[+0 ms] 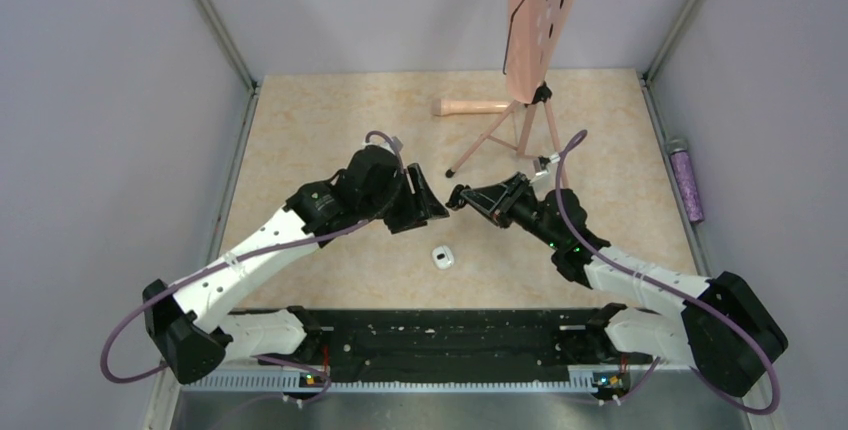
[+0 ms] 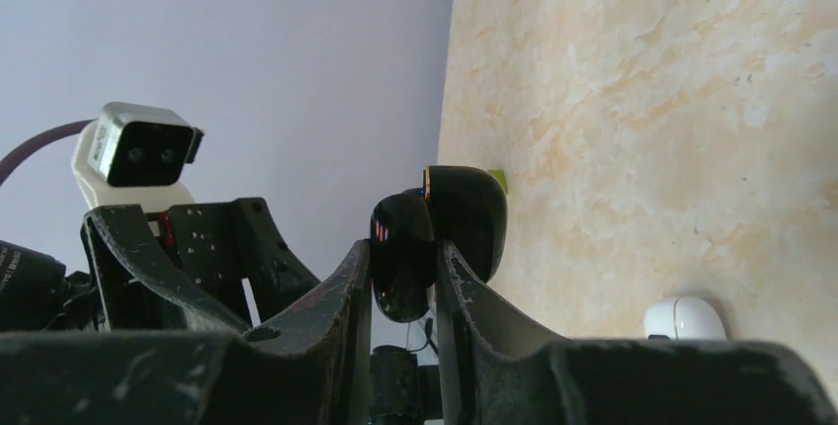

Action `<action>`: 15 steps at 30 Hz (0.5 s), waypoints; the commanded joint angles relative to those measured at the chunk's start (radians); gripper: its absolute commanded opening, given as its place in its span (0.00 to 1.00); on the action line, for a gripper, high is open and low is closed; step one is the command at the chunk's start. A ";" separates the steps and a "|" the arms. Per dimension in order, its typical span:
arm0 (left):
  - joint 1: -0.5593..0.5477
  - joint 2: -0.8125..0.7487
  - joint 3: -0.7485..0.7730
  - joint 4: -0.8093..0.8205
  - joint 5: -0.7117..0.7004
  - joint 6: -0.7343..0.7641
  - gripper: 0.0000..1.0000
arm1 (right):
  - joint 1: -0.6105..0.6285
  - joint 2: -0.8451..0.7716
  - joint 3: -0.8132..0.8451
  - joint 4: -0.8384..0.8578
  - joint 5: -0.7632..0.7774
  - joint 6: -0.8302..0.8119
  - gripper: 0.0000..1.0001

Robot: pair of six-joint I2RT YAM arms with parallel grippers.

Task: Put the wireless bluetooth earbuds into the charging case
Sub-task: Adjust the left earbud in the left side groove of the charging case.

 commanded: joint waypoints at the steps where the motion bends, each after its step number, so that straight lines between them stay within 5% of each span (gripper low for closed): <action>1: 0.007 -0.030 -0.025 0.087 0.073 -0.232 0.60 | -0.001 -0.001 0.007 0.046 0.035 -0.049 0.00; 15: 0.046 0.026 -0.071 0.162 0.062 -0.492 0.53 | -0.001 -0.037 0.042 -0.028 0.050 -0.082 0.00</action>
